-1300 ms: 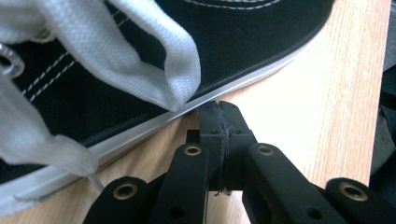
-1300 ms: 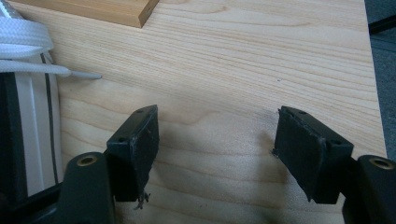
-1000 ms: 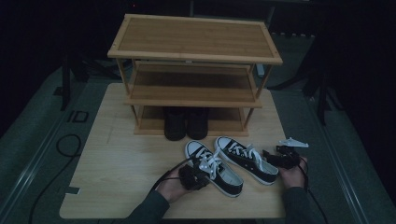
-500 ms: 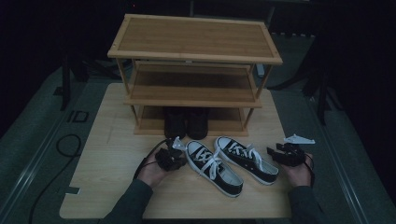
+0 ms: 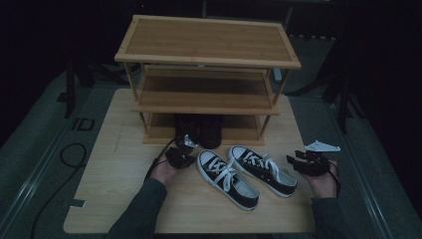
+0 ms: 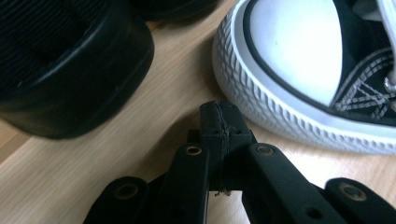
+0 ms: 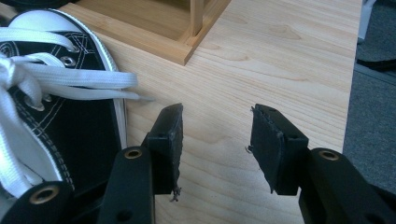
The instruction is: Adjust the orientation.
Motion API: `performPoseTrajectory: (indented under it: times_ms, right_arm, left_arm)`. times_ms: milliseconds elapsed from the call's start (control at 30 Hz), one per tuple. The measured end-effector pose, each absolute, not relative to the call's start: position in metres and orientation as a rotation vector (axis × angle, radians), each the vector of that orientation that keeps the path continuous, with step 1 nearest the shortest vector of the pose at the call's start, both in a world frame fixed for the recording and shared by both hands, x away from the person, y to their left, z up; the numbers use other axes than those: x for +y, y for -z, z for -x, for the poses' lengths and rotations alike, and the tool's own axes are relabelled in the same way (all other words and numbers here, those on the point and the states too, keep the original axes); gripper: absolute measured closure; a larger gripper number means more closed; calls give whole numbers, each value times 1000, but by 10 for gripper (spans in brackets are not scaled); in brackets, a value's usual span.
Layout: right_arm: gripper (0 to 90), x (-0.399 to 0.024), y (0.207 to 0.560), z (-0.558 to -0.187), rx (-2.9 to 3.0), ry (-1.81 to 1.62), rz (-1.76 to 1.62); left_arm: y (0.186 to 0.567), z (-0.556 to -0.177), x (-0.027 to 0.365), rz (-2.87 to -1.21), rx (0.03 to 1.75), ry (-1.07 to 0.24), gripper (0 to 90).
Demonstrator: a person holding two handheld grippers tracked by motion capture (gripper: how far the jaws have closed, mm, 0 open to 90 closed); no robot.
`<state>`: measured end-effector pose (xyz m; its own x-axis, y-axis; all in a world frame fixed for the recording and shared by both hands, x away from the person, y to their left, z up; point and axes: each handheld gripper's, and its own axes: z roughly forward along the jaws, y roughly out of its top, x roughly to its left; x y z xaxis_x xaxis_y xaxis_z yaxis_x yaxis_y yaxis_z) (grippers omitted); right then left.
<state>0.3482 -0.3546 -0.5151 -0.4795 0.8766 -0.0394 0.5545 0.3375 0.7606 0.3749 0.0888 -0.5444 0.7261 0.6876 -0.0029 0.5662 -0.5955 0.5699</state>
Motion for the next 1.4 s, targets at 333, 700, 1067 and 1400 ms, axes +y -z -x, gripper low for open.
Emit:
performPoseTrajectory:
  times_ms: [333,700,1067,1400]
  right_arm:
    - [523,-357,513,-343,2179,-958,-1234]
    - [525,-354,503,-340,2190,-975,-1190]
    - [529,-346,493,-337,2251,-1019,-1159]
    - [534,-339,478,-328,2299,-999,-1080]
  left_arm:
    - [543,-368,80,-2418,907,-311,900]
    - [543,-354,53,-2437,821,-271,900]
    - [546,-351,63,-2397,850,-257,837]
    - [540,-344,91,-2338,904,-302,784]
